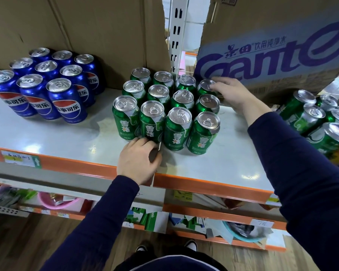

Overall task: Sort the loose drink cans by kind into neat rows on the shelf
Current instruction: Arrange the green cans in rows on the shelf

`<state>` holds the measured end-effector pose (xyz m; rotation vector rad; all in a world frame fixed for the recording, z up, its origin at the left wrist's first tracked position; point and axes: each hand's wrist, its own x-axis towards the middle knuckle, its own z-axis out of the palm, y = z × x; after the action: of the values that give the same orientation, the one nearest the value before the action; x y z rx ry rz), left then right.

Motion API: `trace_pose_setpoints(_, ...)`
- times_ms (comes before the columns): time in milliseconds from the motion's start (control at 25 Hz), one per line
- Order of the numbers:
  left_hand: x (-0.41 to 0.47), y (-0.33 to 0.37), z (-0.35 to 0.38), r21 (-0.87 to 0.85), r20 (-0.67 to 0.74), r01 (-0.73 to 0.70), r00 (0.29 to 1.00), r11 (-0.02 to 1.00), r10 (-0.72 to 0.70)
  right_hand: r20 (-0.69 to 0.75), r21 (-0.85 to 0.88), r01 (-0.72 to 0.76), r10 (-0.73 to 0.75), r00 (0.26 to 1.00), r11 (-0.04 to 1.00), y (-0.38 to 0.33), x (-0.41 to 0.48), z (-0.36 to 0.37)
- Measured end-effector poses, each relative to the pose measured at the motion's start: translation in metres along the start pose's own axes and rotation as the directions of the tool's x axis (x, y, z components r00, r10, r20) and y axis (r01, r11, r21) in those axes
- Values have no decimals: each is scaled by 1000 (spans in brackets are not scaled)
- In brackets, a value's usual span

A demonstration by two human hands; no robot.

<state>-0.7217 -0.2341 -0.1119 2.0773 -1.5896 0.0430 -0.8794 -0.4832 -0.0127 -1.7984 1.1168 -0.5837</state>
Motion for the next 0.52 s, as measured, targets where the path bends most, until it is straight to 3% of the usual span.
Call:
trace_pose_setpoints(80, 0, -1, 1, 4, 2, 1, 1000, 1000, -1, -64, -8, 31, -32, 997, 999, 4, -11, 3)
trace_pose_setpoints(240, -1, -1, 1, -5, -9, -11, 1000, 1000, 11, -208, -207, 13, -57, 976, 978, 16, -50, 12)
trace_pose_setpoints(400, -2, -2, 1, 5, -5, -30, 1000, 1000, 30, -115, -44, -12, 7, 993, 999, 28, -109, 25)
trace_pose_setpoints(520, -2, -3, 2, -1, -16, -45, 999, 999, 45, -74, -99, 34, -41, 996, 994, 37, -125, 36)
